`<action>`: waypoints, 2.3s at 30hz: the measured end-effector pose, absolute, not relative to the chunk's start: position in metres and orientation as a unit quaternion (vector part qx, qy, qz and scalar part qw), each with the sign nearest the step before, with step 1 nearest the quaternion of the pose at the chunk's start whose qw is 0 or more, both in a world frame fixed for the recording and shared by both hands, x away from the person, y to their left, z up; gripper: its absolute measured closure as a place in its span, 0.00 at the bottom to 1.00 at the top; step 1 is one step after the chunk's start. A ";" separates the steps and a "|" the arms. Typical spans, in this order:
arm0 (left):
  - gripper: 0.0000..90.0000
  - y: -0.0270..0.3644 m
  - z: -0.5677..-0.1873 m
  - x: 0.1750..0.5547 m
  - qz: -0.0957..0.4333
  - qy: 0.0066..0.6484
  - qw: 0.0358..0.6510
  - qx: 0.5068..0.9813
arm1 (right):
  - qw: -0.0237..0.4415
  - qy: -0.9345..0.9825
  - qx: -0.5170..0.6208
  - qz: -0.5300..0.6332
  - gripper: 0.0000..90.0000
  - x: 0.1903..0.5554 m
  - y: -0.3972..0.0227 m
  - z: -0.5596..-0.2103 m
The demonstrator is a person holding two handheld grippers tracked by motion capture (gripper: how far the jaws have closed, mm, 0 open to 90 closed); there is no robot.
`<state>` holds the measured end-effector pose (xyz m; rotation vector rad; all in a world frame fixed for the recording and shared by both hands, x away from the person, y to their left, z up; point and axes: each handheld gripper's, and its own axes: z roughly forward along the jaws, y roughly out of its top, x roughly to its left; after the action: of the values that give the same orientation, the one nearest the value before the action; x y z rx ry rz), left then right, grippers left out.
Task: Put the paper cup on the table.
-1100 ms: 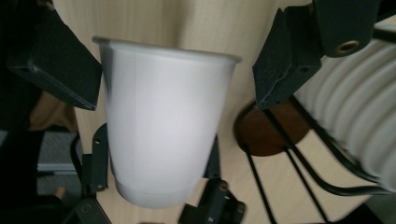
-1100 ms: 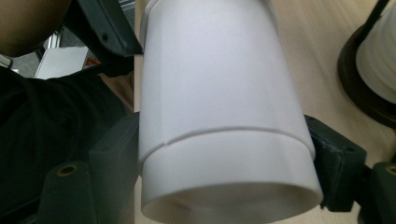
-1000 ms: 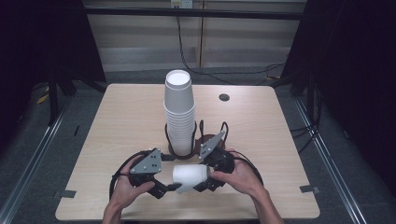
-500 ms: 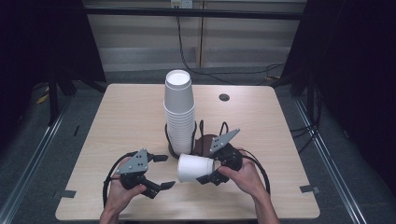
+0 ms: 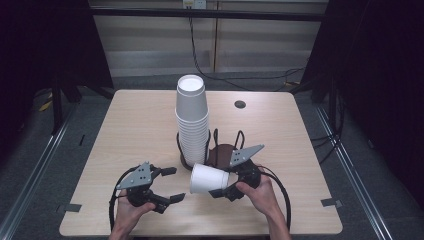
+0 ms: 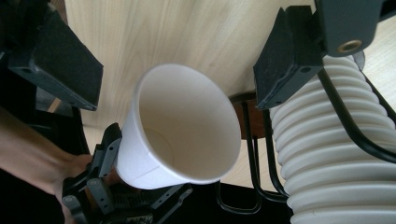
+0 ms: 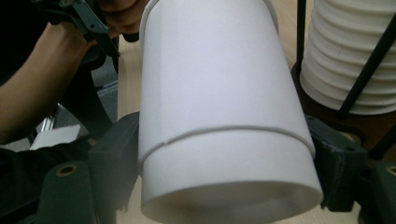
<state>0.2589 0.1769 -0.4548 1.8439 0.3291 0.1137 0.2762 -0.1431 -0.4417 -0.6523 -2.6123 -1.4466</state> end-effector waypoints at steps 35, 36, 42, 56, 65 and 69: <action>0.17 0.166 -0.463 0.255 0.033 0.141 0.649 0.747 | 0.027 -0.784 -0.168 -0.596 0.25 0.261 -0.145 -0.464; 0.17 0.165 -0.462 0.256 0.031 0.139 0.645 0.750 | 0.027 -0.785 -0.168 -0.595 0.25 0.261 -0.144 -0.464; 0.08 0.153 -0.457 0.260 0.039 0.127 0.627 0.768 | 0.027 -0.793 -0.156 -0.588 0.25 0.259 -0.141 -0.461; 0.00 0.143 -0.455 0.268 0.016 0.109 0.626 0.772 | 0.030 -0.799 -0.141 -0.584 0.25 0.258 -0.133 -0.460; 0.05 0.139 -0.456 0.270 -0.002 0.099 0.628 0.772 | 0.030 -0.800 -0.137 -0.583 0.25 0.259 -0.130 -0.460; 0.07 0.140 -0.456 0.271 -0.013 0.097 0.625 0.775 | 0.031 -0.802 -0.135 -0.581 0.25 0.259 -0.130 -0.460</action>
<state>0.2709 0.1396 -0.4561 1.7784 0.2222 -0.0306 0.2590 -0.1302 -0.4604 -0.4155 -2.4697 -1.7910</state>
